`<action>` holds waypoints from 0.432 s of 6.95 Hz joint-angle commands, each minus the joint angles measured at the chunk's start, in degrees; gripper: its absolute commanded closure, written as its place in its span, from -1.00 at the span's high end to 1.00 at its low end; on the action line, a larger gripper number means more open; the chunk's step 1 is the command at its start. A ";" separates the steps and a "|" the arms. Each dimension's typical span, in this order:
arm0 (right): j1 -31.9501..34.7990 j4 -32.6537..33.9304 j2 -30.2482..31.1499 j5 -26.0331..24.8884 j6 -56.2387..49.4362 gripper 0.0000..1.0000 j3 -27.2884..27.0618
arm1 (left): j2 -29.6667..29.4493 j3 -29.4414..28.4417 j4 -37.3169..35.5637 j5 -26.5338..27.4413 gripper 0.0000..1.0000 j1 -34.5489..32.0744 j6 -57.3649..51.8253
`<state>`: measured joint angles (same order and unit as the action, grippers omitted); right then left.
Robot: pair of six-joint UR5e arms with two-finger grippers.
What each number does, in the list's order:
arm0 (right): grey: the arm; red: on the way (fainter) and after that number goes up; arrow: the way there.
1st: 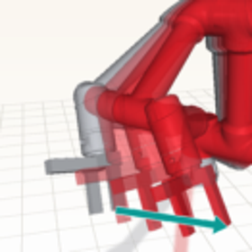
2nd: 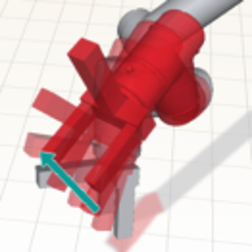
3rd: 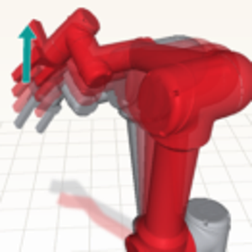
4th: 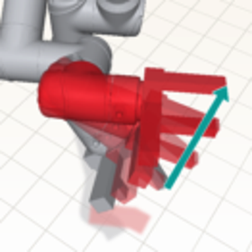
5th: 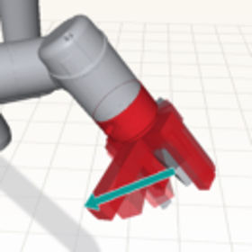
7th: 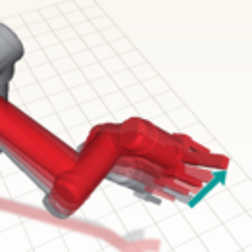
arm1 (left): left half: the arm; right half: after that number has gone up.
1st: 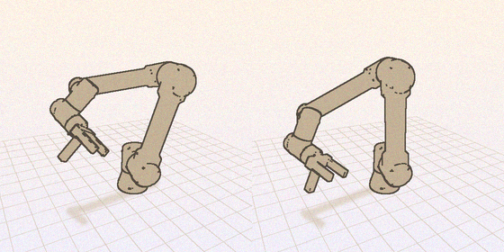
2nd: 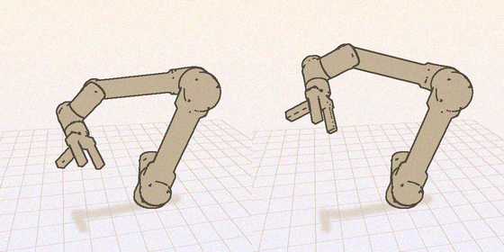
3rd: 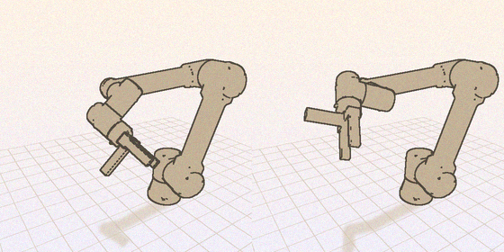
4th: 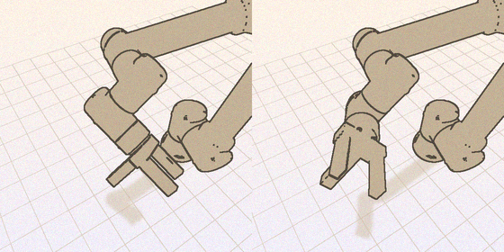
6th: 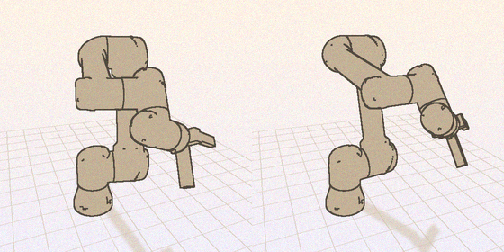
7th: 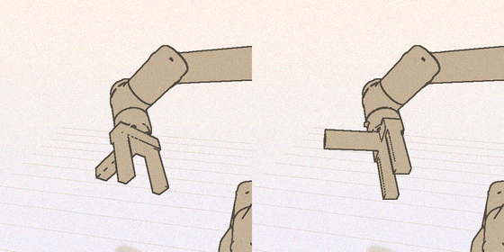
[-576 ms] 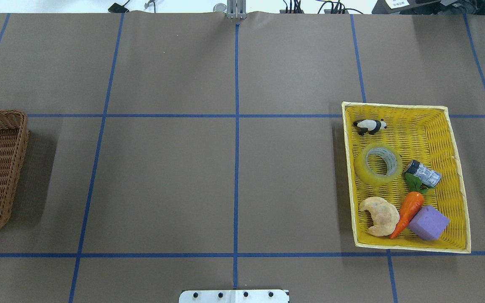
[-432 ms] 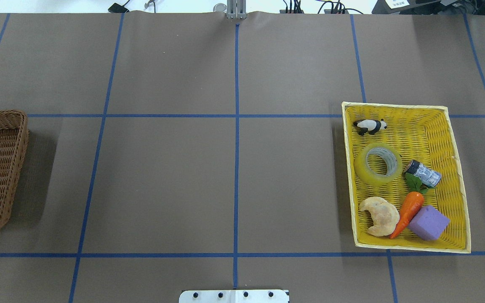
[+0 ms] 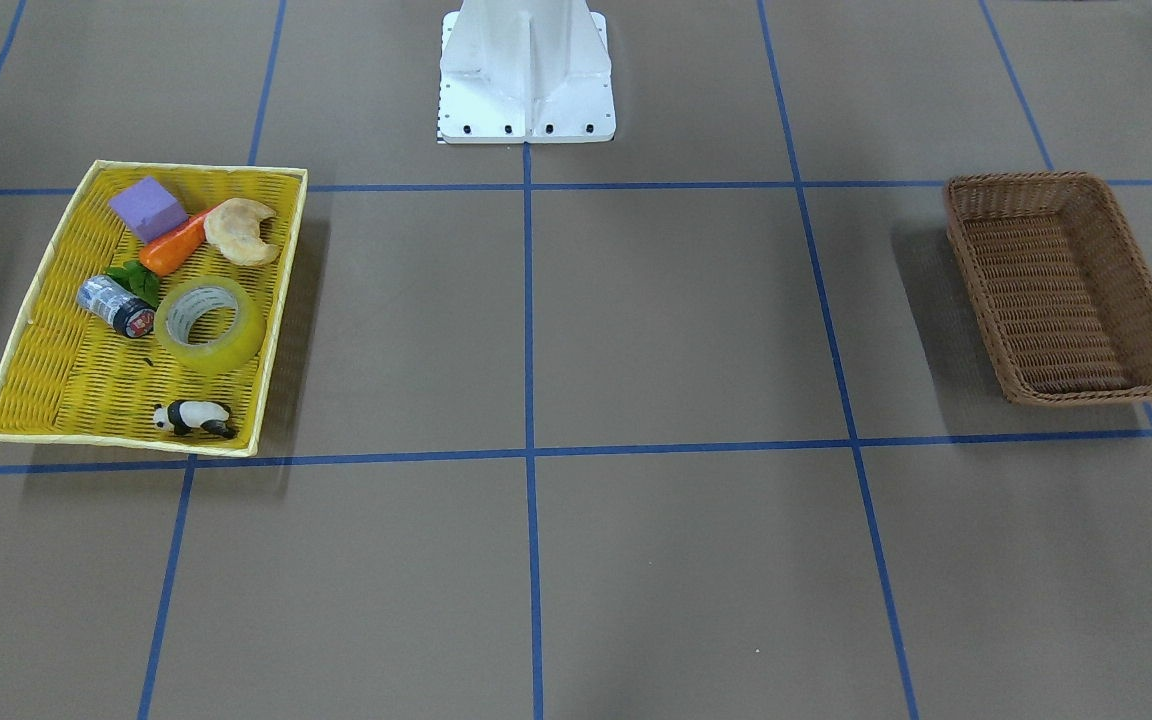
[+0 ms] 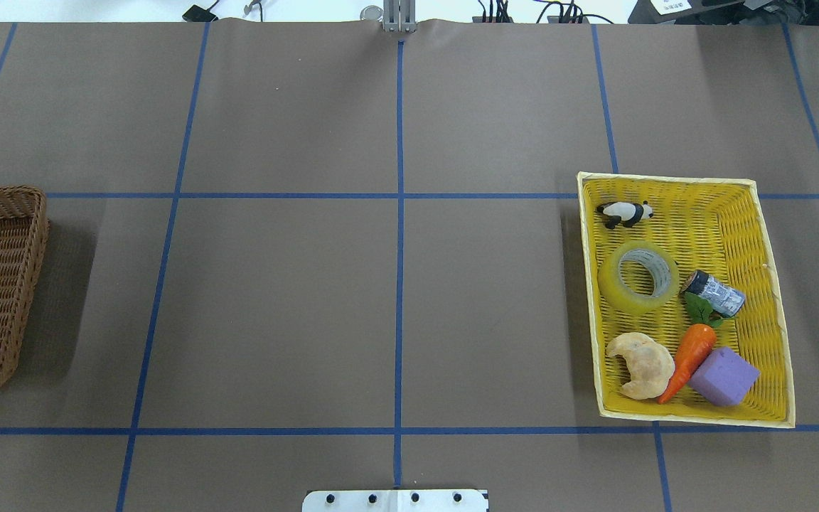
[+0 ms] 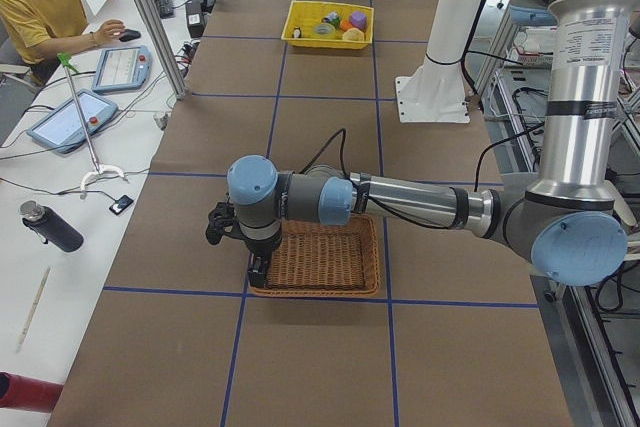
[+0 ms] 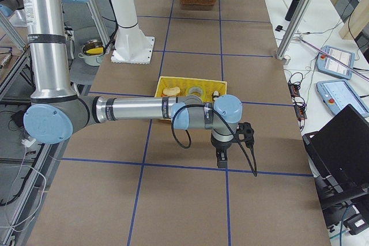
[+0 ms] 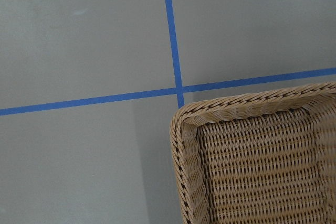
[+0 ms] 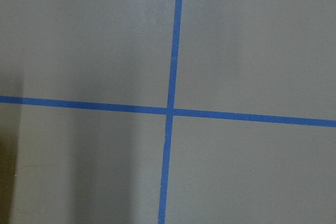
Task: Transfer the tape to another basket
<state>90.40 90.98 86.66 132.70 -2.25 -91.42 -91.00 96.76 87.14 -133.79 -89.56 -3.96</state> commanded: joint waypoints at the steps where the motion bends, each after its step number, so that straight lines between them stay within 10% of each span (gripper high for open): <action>1: -0.48 -0.01 -0.26 0.10 0.40 1.00 -0.51 | -0.05 0.45 0.05 -0.50 0.96 0.00 0.44; 3: -1.45 -8.30 -0.09 -0.07 0.49 1.00 -1.93 | -0.31 0.98 0.22 -0.42 0.96 0.00 0.62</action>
<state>89.33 87.90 86.48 132.75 -1.84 -92.96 -91.11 97.55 87.23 -134.21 -89.56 -3.42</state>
